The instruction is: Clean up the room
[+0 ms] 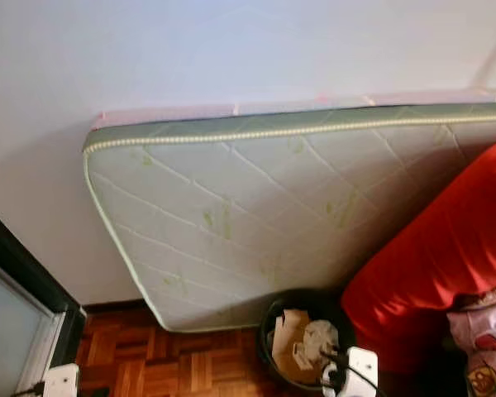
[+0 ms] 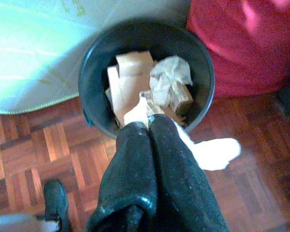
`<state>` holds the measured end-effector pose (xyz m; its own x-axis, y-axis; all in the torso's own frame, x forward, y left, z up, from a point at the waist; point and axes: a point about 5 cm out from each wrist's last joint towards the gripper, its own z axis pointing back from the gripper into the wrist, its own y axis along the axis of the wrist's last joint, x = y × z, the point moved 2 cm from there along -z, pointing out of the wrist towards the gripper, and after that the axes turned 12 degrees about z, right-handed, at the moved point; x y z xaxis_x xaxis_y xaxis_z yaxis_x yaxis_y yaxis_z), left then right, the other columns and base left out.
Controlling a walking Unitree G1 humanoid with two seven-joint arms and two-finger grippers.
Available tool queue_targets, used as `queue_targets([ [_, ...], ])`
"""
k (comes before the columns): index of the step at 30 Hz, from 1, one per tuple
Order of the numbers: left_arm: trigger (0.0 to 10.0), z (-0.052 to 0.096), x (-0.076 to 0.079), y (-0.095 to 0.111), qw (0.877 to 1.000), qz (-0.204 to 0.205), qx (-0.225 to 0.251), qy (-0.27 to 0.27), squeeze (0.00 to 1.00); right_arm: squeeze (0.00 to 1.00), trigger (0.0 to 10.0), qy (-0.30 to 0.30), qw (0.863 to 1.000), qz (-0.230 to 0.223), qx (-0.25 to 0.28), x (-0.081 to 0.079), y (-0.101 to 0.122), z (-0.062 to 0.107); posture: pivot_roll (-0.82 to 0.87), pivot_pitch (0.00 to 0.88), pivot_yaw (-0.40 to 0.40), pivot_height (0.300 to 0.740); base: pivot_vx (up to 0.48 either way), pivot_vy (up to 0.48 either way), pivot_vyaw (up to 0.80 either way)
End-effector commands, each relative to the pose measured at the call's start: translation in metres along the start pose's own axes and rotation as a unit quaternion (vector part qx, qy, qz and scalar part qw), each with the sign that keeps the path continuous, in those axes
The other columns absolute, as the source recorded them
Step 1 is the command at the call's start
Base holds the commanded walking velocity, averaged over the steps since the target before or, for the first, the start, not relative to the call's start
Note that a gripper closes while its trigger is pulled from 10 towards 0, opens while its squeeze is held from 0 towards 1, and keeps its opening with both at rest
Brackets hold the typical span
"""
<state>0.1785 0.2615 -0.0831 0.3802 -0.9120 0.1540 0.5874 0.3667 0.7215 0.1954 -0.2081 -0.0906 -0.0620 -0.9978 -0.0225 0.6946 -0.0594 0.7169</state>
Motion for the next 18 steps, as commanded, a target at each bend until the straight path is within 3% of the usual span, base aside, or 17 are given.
queue_targets([
  [1,10.0,-0.018,0.043,0.057,0.994,-0.009,0.101,-0.049,0.0,0.0,10.0,0.01,0.995,0.009,0.094,-0.014,0.066,-0.017,0.09,0.019,-0.044,0.74,0.0,0.0,0.0],
  [3,10.0,-0.021,0.073,0.097,0.981,-0.03,0.173,-0.086,0.0,0.0,10.0,0.025,0.987,0.023,0.155,-0.025,0.11,-0.022,0.09,0.008,-0.042,0.74,0.0,0.0,0.0],
  [6,10.0,-0.017,0.085,0.113,0.967,-0.057,0.217,-0.118,0.0,0.0,10.0,0.034,0.981,0.037,0.186,-0.026,0.123,-0.02,0.08,0.006,-0.044,0.74,0.0,0.0,0.0],
  [9,10.0,-0.016,0.088,0.117,0.964,-0.059,0.227,-0.127,0.0,0.0,10.0,0.036,0.98,0.039,0.194,-0.025,0.125,-0.019,0.08,0.002,-0.043,0.74,0.0,0.0,0.0],
  [13,10.0,-0.009,0.096,0.128,0.95,-0.059,0.268,-0.149,0.0,0.0,10.0,0.038,0.973,0.05,0.22,-0.023,0.127,-0.016,0.08,0.0,-0.042,0.74,0.0,0.0,0.0],
  [18,10.0,0.001,0.096,0.125,0.939,-0.06,0.298,-0.159,0.0,0.0,10.0,-0.003,0.97,0.031,0.242,-0.009,0.12,-0.009,0.09,0.004,-0.042,0.74,0.0,0.0,0.0],
])
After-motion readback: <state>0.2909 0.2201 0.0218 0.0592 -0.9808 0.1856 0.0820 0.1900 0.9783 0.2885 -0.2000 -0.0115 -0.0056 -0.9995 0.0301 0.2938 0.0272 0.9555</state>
